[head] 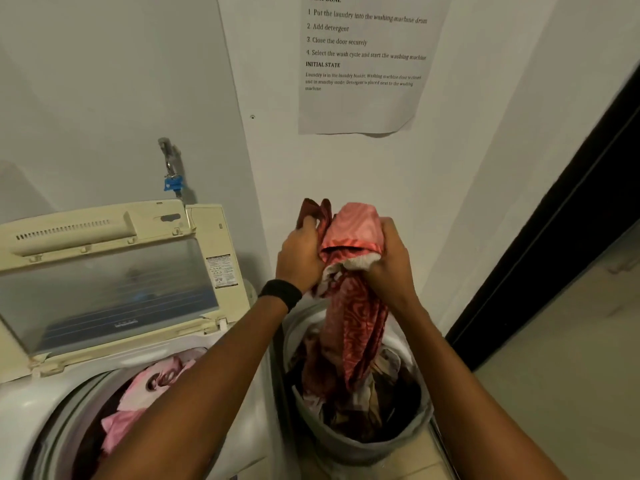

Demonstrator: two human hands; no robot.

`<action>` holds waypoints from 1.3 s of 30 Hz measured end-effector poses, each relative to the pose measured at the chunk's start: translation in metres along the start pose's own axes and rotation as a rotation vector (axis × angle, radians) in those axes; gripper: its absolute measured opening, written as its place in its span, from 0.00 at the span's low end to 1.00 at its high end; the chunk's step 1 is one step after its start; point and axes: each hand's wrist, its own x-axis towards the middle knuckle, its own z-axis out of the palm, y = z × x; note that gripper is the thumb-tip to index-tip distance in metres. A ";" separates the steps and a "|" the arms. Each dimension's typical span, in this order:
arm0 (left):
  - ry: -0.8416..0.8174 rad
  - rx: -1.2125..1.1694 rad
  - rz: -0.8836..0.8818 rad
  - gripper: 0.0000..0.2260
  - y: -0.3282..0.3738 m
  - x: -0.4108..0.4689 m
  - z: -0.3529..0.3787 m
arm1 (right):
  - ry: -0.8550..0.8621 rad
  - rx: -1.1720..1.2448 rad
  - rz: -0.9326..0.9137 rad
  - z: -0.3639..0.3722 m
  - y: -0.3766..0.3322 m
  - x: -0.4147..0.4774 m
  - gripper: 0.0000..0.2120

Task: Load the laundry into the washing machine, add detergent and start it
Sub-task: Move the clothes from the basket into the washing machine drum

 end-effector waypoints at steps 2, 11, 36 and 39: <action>-0.202 -0.310 -0.012 0.15 -0.003 -0.004 0.002 | -0.038 -0.070 -0.036 0.003 -0.015 0.017 0.13; -0.263 -0.624 -0.129 0.38 0.004 -0.020 -0.001 | -0.233 0.091 -0.005 0.002 -0.006 0.027 0.18; 0.049 -0.183 -0.253 0.32 -0.038 -0.031 0.015 | 0.123 0.112 -0.083 -0.019 0.012 0.009 0.19; 0.000 -0.435 -0.371 0.26 -0.026 -0.031 0.018 | -0.008 0.092 -0.062 -0.004 0.010 0.021 0.19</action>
